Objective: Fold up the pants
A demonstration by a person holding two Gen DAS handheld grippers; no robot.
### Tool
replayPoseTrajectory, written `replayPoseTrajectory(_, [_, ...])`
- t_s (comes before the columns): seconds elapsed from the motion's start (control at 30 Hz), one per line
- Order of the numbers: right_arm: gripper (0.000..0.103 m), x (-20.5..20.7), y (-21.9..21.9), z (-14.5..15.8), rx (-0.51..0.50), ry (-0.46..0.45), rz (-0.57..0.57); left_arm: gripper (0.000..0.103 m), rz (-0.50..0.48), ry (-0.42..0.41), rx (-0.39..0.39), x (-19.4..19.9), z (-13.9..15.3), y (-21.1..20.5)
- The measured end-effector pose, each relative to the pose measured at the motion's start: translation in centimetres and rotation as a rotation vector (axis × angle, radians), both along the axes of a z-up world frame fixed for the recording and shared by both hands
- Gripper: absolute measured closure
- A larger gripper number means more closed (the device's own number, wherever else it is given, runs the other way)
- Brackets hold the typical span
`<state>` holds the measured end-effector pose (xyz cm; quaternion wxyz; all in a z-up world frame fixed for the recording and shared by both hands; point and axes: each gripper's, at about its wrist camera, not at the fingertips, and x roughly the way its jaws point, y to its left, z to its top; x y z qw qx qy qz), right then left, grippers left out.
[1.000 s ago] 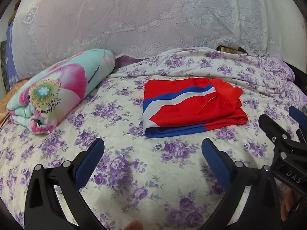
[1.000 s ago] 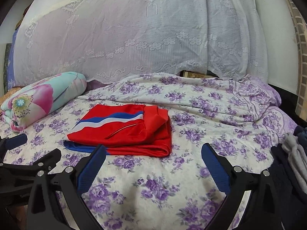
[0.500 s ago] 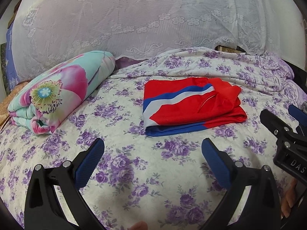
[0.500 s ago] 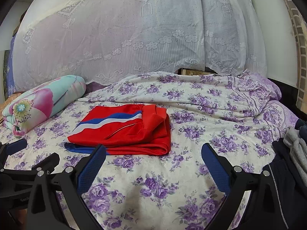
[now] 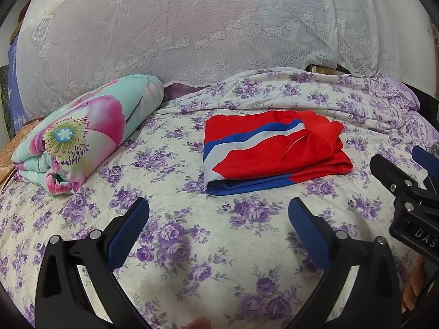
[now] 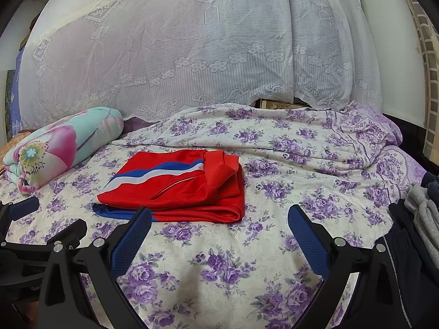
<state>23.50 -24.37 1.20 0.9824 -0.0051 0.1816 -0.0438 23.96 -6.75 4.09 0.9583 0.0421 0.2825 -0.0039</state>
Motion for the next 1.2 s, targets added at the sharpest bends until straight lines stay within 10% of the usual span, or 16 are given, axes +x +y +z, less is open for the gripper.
replayPoseTrajectory(1.2, [0.003,-0.07,0.03,0.04,-0.001,0.000,-0.001,0.004,-0.009,-0.005,0.010,-0.07,-0.12,-0.20])
